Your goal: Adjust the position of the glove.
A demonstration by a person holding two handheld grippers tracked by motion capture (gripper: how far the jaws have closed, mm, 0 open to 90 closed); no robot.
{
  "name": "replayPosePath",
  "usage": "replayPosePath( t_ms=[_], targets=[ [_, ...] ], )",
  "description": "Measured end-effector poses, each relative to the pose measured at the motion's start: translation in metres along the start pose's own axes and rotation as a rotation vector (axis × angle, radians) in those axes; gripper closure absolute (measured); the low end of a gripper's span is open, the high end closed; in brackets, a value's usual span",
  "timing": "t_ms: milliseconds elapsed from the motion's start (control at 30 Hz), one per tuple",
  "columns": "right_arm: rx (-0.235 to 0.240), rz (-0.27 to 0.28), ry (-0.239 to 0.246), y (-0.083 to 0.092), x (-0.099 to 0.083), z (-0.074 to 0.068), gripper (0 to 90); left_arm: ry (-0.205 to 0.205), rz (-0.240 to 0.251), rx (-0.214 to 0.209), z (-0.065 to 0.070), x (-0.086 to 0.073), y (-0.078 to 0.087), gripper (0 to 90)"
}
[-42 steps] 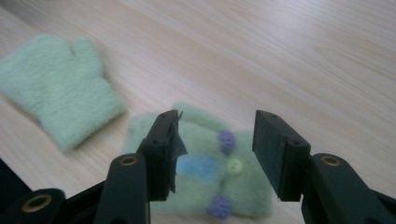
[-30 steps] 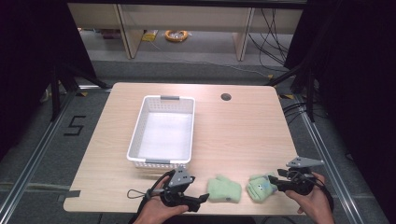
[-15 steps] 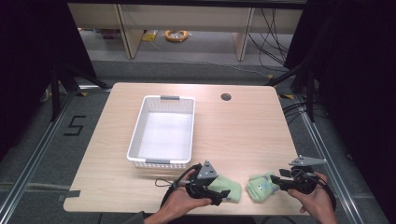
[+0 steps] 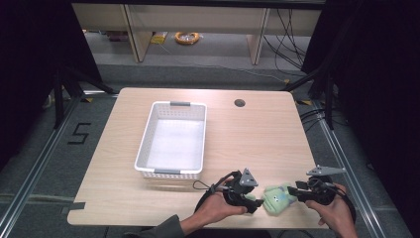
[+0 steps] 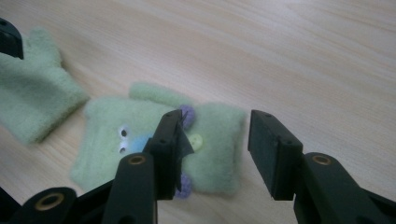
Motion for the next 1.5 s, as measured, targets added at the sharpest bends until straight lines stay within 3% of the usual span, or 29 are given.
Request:
replayPosePath(
  t_ms=[33, 100, 133, 167, 200, 233, 267, 367, 400, 433, 533, 567, 600, 633, 667, 700, 733, 767, 900, 933, 1000, 1067, 1100, 1167, 1333, 1367, 1400, 1433, 1500],
  targets=[
    [-0.014, -0.006, 0.032, 0.000, 0.000, 0.004, 57.6, 0.003, -0.008, 0.002, 0.000, 0.000, -0.004, 48.9],
    [0.015, -0.031, -0.063, -0.003, -0.005, -0.004, 58.4, -0.015, -0.026, 0.000, -0.001, 0.000, -0.010, 50.7],
    [0.018, -0.033, -0.036, -0.003, -0.004, -0.001, 58.7, -0.009, -0.032, 0.005, -0.001, 0.000, -0.013, 51.5],
    [0.018, -0.022, -0.069, -0.005, -0.004, -0.004, 59.1, -0.013, -0.037, 0.003, -0.001, 0.000, -0.016, 52.9],
    [0.009, -0.020, -0.032, -0.006, -0.004, 0.000, 59.4, -0.012, -0.043, 0.001, -0.001, 0.000, -0.019, 53.6],
    [0.020, -0.036, -0.070, -0.006, -0.006, -0.003, 59.7, 0.002, -0.043, 0.000, 0.000, 0.000, -0.021, 53.9],
    [0.018, -0.032, -0.029, -0.006, -0.004, 0.001, 59.9, 0.007, -0.047, -0.003, 0.001, 0.000, -0.024, 54.3],
    [0.020, -0.027, -0.010, -0.008, -0.004, 0.003, 60.9, -0.001, -0.056, -0.003, 0.004, 0.000, -0.028, 55.1],
    [0.021, -0.031, -0.009, -0.009, -0.005, 0.003, 61.1, 0.012, -0.048, -0.005, 0.006, 0.001, -0.030, 55.7],
    [0.025, -0.059, -0.066, -0.009, -0.009, -0.001, 61.7, -0.005, -0.059, -0.006, 0.007, 0.000, -0.031, 56.3],
    [0.024, -0.049, -0.016, -0.013, -0.008, 0.003, 62.4, -0.017, -0.089, 0.010, 0.005, -0.003, -0.039, 57.3],
    [0.029, -0.065, -0.065, -0.013, -0.010, 0.000, 62.6, -0.017, -0.101, 0.006, 0.004, -0.005, -0.040, 57.7],
    [0.031, -0.058, -0.025, -0.014, -0.009, 0.003, 62.8, 0.025, -0.084, 0.000, 0.007, -0.002, -0.043, 58.5],
    [0.035, -0.069, -0.055, -0.013, -0.011, 0.001, 63.3, 0.010, -0.097, -0.006, 0.006, -0.003, -0.043, 60.1],
    [0.028, -0.062, -0.026, -0.014, -0.011, 0.004, 64.0, -0.008, -0.107, 0.005, 0.005, -0.004, -0.044, 61.5],
    [0.031, -0.064, -0.089, -0.015, -0.013, -0.001, 64.8, 0.001, -0.110, 0.005, 0.006, -0.004, -0.045, 62.5],
    [0.028, -0.065, -0.080, -0.016, -0.013, 0.000, 65.8, 0.026, -0.107, -0.004, 0.009, -0.003, -0.047, 64.0],
    [-0.004, -0.073, -0.020, -0.015, -0.013, 0.007, 67.1, 0.034, -0.110, -0.012, 0.010, -0.003, -0.048, 66.0],
    [0.008, -0.018, -0.046, -0.021, -0.012, 0.005, 79.9, 0.029, -0.092, 0.008, 0.009, -0.001, -0.049, 78.8],
    [0.013, -0.066, -0.057, -0.016, -0.015, 0.003, 83.4, 0.024, -0.091, 0.010, 0.008, -0.001, -0.050, 80.7],
    [0.009, -0.059, -0.018, -0.016, -0.013, 0.004, 85.1, 0.041, -0.082, -0.005, 0.007, 0.000, -0.050, 82.8],
    [0.012, -0.046, -0.011, -0.017, -0.012, 0.003, 85.9, 0.006, -0.081, -0.002, 0.003, 0.000, -0.047, 83.8],
    [0.012, -0.075, -0.004, -0.014, -0.014, 0.004, 86.0, 0.042, -0.059, 0.001, 0.005, 0.003, -0.047, 84.0],
    [0.024, -0.042, -0.048, -0.011, -0.011, -0.002, 86.2, 0.040, -0.045, -0.017, 0.005, 0.006, -0.041, 84.4],
    [0.056, 0.078, -0.013, -0.001, 0.006, -0.011, 86.2, 0.042, -0.004, -0.033, -0.003, 0.019, -0.017, 84.4],
    [0.070, 0.086, -0.046, 0.001, 0.008, -0.018, 86.3, 0.046, 0.005, -0.042, -0.006, 0.022, -0.011, 84.5],
    [0.089, 0.045, -0.008, 0.006, 0.007, -0.021, 86.2, 0.048, 0.011, -0.046, -0.009, 0.024, -0.005, 84.4],
    [0.092, 0.079, -0.032, 0.006, 0.011, -0.028, 86.2, 0.052, 0.015, -0.054, -0.012, 0.026, 0.002, 84.5],
    [0.106, 0.091, 0.026, 0.007, 0.017, -0.037, 86.2, 0.043, 0.014, -0.048, -0.019, 0.026, 0.015, 84.5]
  ],
)
Point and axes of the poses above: each handheld gripper's, and its own axes: y roughly backward along the jaws, x roughly out of its top, z roughly to its right, the point moved 10 cm from there along -y, roughly forward along the jaws, and after that the axes turned 14 degrees about x, right-handed, at the moved point
